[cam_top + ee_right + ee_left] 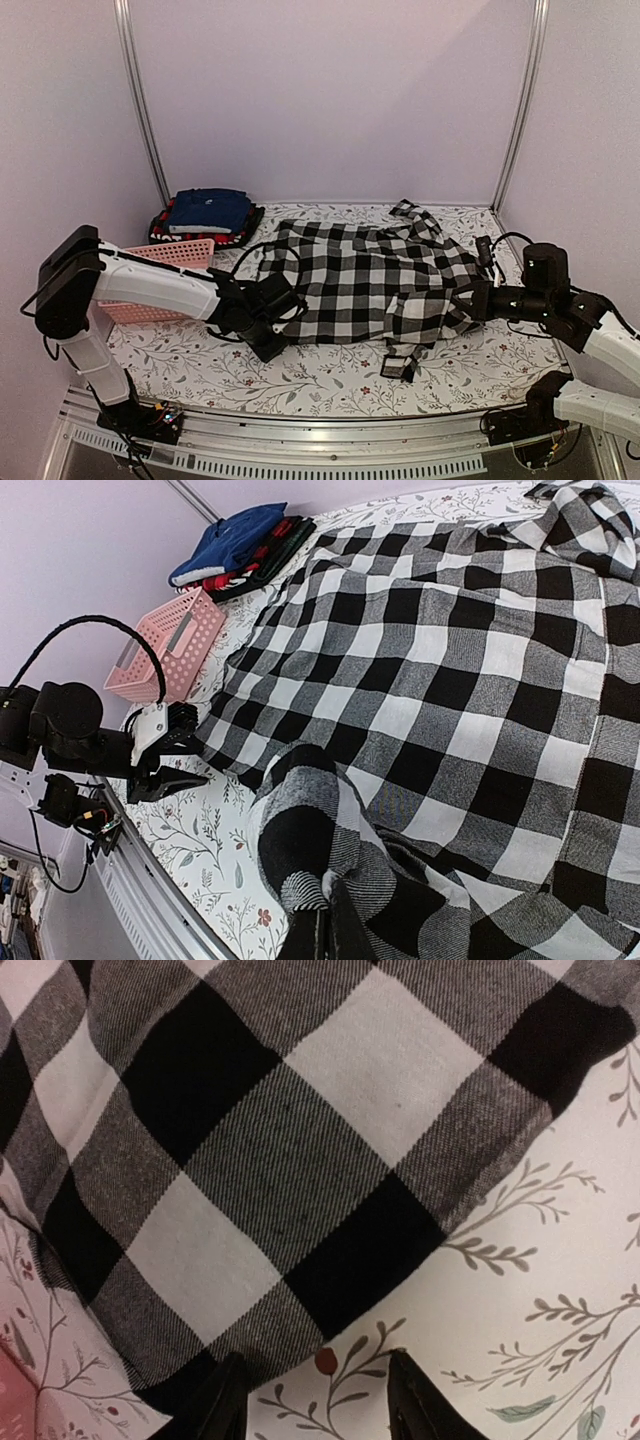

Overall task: Fold and stack the mixed laundry pile
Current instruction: Pick up the flattened shirt from the center of the board.

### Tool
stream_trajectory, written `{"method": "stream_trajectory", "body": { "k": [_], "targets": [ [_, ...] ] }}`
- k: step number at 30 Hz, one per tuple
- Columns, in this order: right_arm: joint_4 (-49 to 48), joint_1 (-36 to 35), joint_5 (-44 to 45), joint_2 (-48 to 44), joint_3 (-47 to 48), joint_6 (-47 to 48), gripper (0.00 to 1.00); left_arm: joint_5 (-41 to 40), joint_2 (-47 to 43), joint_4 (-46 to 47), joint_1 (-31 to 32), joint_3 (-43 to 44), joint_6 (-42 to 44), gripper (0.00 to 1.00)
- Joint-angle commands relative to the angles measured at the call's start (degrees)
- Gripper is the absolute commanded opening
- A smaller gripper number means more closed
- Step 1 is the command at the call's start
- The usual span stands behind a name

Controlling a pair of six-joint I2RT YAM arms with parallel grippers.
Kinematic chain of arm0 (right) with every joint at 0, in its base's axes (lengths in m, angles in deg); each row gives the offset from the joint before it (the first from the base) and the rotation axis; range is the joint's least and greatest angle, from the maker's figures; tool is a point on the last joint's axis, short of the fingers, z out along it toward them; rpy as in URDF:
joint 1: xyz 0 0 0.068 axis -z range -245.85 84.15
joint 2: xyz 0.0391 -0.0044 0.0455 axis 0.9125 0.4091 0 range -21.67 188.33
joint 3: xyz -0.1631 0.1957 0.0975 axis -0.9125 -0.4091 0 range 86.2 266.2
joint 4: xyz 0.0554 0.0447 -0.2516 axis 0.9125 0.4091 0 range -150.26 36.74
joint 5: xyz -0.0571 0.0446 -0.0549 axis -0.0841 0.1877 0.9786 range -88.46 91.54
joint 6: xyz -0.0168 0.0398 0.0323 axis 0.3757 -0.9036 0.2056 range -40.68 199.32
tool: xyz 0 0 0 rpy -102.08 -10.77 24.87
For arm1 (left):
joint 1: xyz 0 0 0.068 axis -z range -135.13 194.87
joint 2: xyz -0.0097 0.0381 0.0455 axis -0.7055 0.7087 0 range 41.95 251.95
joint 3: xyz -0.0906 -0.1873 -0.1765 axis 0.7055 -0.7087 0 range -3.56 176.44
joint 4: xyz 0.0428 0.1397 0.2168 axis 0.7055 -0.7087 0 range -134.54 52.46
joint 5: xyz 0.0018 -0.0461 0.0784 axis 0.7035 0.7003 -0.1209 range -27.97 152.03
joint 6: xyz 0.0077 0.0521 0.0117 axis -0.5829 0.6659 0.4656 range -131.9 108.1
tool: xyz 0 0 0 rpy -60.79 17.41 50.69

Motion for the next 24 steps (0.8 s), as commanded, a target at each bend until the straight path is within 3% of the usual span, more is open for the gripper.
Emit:
{"method": "stream_trajectory", "body": {
  "k": [1,4,7,14,24],
  "targets": [
    [0.9,-0.4,1.1,-0.5,0.6,-0.5,0.0,-5.6,2.2,-5.3,-1.5,2.2,5.8,0.47],
    [1.1,-0.3,2.2,-0.5,0.6,-0.4,0.0,-4.3,2.2,-4.4,-2.6,1.6,8.5,0.46],
    [1.8,-0.3,4.4,-1.0,0.9,-0.5,0.0,-3.5,2.1,-4.2,-3.0,1.2,10.5,0.39],
    [1.7,-0.3,6.7,-1.0,2.3,-0.6,0.0,-3.0,-2.3,-4.9,-3.6,0.9,11.6,0.0],
    [0.4,-0.2,12.7,2.2,8.0,2.7,0.0,-3.0,-9.2,-4.7,-4.8,4.0,15.4,0.0]
  ]
}}
